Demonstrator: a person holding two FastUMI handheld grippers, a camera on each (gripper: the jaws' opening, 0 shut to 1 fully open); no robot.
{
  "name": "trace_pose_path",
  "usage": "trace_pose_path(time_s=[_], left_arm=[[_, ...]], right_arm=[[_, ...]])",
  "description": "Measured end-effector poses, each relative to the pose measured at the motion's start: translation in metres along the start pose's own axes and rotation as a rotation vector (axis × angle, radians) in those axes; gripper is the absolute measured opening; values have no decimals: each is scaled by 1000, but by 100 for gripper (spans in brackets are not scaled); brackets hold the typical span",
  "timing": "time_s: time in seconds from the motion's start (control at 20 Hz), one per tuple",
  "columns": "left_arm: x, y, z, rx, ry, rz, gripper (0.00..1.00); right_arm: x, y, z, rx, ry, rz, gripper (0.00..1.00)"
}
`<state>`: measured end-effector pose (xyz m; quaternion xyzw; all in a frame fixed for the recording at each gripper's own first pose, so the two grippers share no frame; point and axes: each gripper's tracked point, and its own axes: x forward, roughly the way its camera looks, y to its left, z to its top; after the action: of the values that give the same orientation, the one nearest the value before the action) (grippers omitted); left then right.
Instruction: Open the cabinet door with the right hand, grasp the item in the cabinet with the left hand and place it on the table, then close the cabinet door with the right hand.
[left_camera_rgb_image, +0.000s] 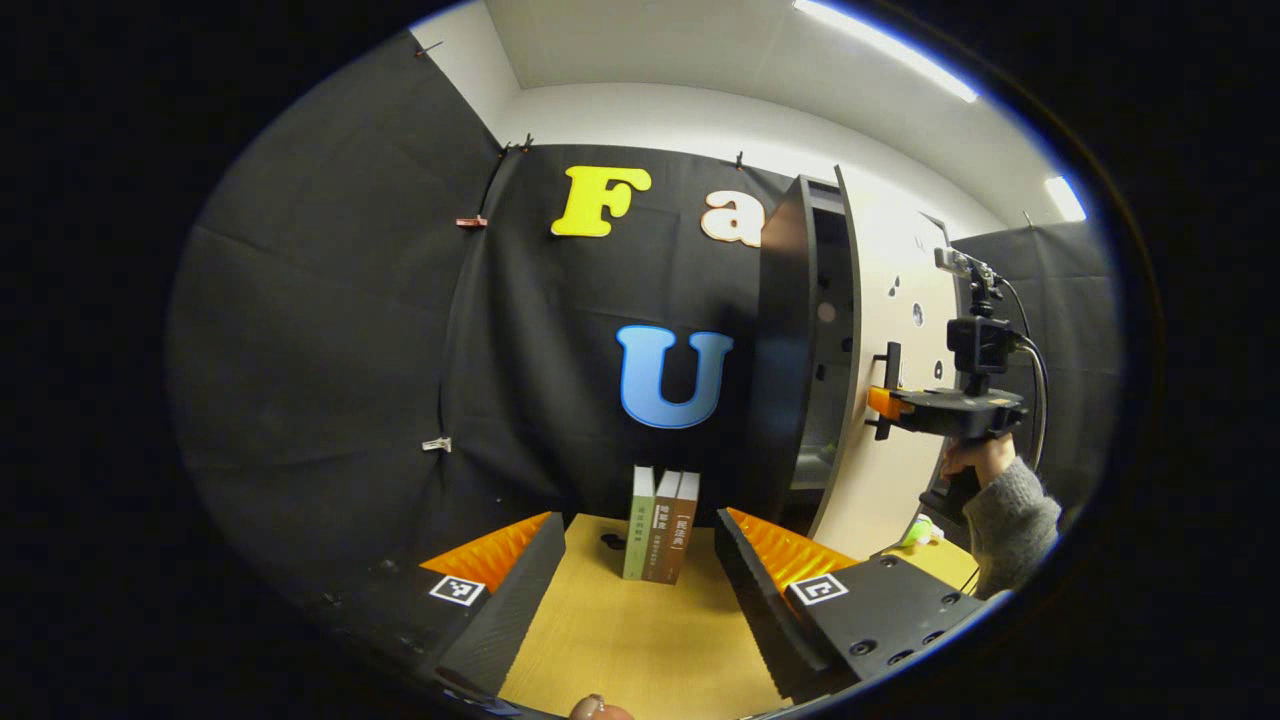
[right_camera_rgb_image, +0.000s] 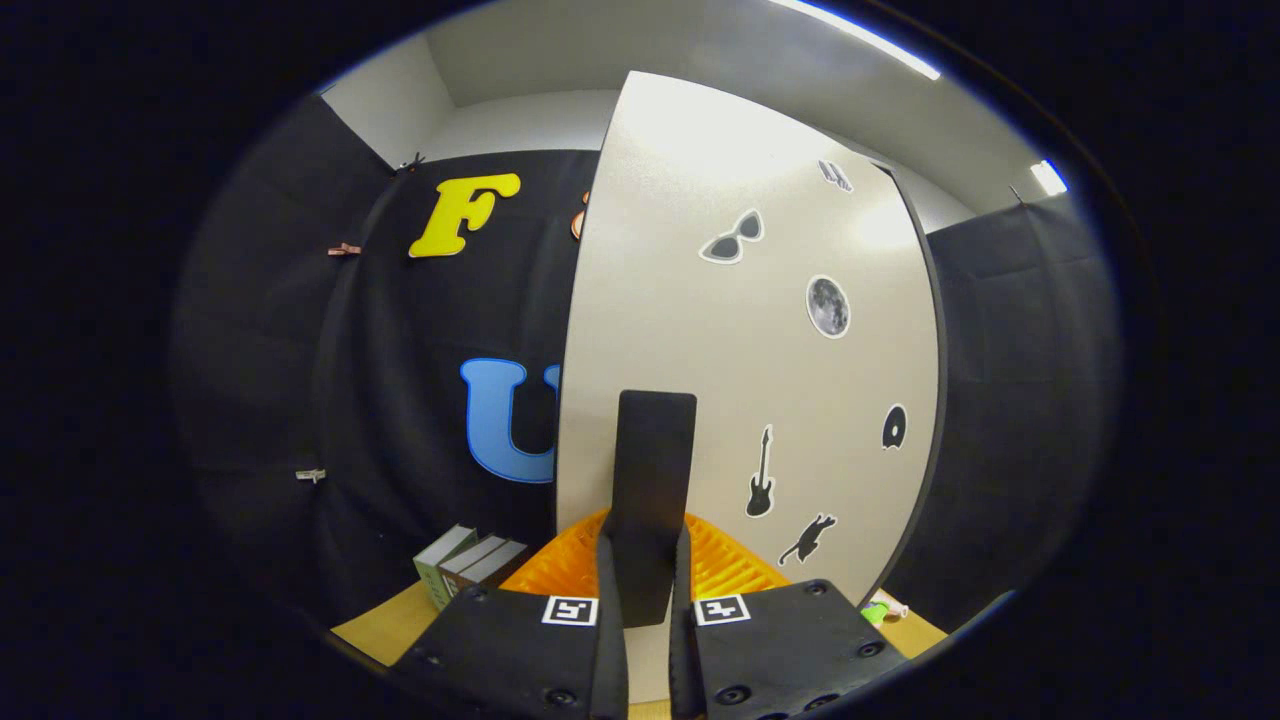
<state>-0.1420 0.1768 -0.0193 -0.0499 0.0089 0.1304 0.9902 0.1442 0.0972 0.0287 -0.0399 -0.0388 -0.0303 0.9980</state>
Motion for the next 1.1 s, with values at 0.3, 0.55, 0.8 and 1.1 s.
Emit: trace_pose_path(time_s=[0.3,0.55,0.8,1.1], left_arm=[[9,-72,1,18,0,-170,95],[15,-135,-2,27,14,-325,95],[27,-177,-14,32,46,-430,95],[56,-232,-22,20,79,-491,95]], right_arm=[[-76,-43,6,7,6,75,20],[-120,-87,9,-30,12,41,20],[-153,-136,14,-25,24,-11,19],[-171,-171,17,-15,29,0,19]])
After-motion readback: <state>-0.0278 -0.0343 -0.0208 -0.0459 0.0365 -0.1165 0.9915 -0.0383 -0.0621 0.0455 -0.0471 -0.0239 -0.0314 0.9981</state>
